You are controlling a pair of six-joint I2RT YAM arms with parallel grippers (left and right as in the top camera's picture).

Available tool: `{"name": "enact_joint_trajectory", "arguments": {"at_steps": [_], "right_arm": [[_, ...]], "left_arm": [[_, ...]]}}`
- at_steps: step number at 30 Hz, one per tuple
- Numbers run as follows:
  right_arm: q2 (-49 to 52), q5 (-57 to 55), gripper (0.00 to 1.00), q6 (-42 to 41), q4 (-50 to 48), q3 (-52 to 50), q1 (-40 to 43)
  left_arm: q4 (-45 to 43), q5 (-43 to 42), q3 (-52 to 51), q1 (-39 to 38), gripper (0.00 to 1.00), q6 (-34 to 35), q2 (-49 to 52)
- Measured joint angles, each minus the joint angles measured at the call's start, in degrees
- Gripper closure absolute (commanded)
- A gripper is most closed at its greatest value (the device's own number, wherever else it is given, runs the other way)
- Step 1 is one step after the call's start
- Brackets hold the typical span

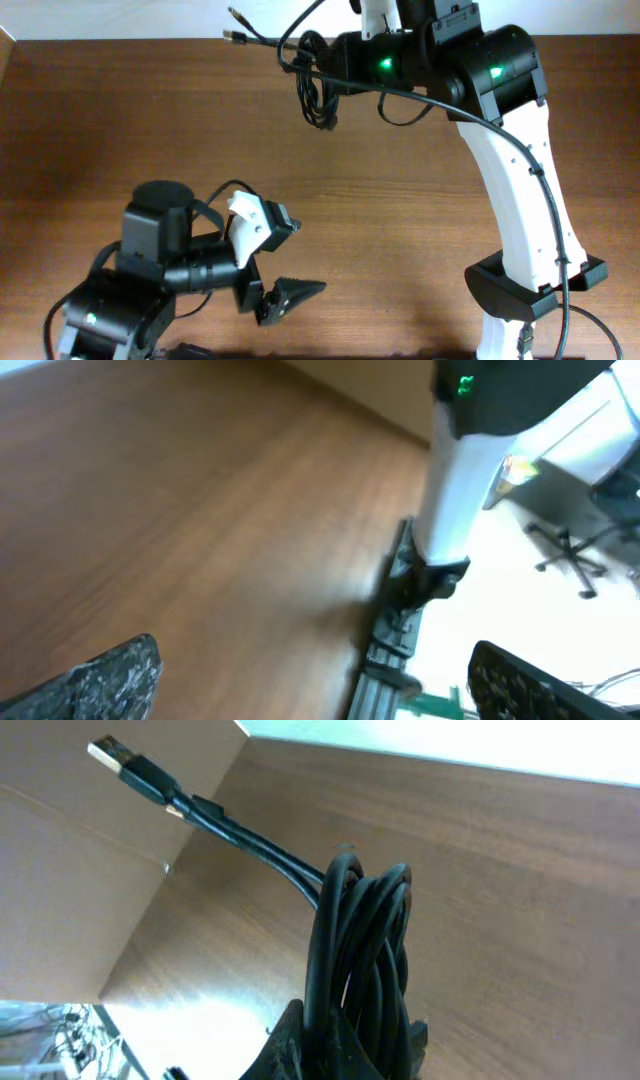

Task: Untangle cables
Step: 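Bring the lifted coil toward the left gripper and grasp it there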

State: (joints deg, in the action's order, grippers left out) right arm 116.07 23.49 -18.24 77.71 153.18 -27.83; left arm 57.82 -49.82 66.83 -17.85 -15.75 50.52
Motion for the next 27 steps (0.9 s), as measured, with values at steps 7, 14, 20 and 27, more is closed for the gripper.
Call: {"name": "enact_joint_trajectory", "arguments": {"at_steps": [7,14,20,27], "right_arm": [[0.0,0.15,0.96,4.81,5.09,0.15,0.0],[0.0,0.04,0.96,1.68,5.88,0.15,0.0],[0.0,-5.66,0.96,-29.73,-2.27,0.15,0.04],[0.0,1.01,0.96,-42.8,-7.58,0.17,0.79]], "left_arm": [[-8.11,15.34,-1.6,-2.95,0.01,10.93,7.85],[-15.56,25.46,-1.81,-2.99,0.09,18.49,9.38],[-23.3,37.09,-1.88,-2.99,0.12,19.96,9.38],[-38.07,40.22,-2.05,-3.04,0.16,20.13,9.38]]}}
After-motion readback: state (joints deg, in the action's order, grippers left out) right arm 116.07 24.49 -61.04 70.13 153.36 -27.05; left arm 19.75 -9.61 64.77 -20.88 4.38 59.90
